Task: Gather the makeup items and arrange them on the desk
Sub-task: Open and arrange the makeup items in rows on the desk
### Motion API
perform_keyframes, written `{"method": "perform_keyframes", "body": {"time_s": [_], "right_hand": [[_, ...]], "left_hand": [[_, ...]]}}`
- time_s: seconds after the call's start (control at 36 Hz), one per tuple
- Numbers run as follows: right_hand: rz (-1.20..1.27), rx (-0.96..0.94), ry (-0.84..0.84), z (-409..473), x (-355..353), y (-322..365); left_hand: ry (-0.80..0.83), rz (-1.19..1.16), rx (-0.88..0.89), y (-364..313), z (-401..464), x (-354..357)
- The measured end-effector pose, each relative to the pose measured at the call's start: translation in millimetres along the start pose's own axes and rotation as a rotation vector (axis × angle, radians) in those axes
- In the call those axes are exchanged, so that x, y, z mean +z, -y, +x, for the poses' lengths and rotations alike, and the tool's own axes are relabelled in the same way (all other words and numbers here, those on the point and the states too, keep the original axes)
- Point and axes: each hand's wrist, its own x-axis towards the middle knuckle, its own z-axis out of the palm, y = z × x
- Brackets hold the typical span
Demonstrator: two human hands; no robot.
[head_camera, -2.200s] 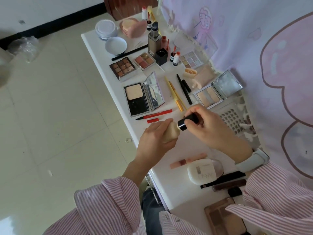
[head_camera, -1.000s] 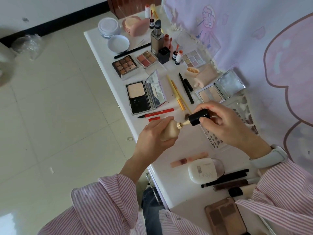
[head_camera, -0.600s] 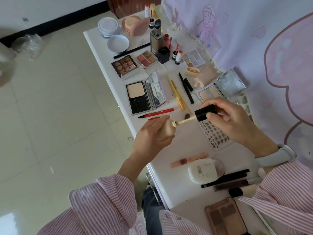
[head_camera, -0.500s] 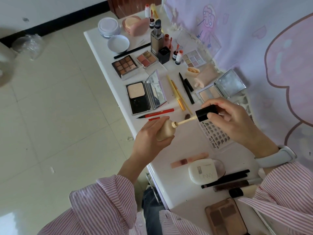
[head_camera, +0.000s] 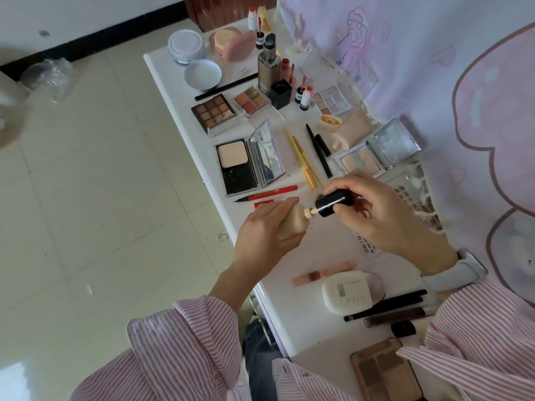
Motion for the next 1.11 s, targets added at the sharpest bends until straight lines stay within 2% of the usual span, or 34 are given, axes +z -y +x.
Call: {"method": "perform_keyframes", "body": {"time_s": [0.22, 0.42, 0.56, 0.67, 0.75, 0.92, 1.11], "right_hand": [[0.077, -0.002, -0.044, -7, -16, 4], [0.159, 0.075, -0.123, -11, -21, -1], [0.372, 0.148, -0.217, -14, -24, -13], [0.719, 0.226, -0.328, -14, -16, -28], [0.914, 0.308, -0.338, -15, -5, -31], [0.882, 0.446, -0.306, -10, 18, -36], [0.8, 0.412, -0.226, -5, 36, -35]], "left_hand": [[-0.03, -0.008, -0.048, 8, -4, -1], [-0.027, -0.069, -0.115, 10, -5, 0], [-0.062, -0.16, -0.231, 10, -7, -2], [-0.122, -0.205, -0.322, 13, -10, -1], [-0.133, -0.25, -0.361, 15, -12, 1], [-0.199, -0.272, -0.372, 16, -12, 2], [-0.29, -0.219, -0.349, 17, -14, 3]]}}
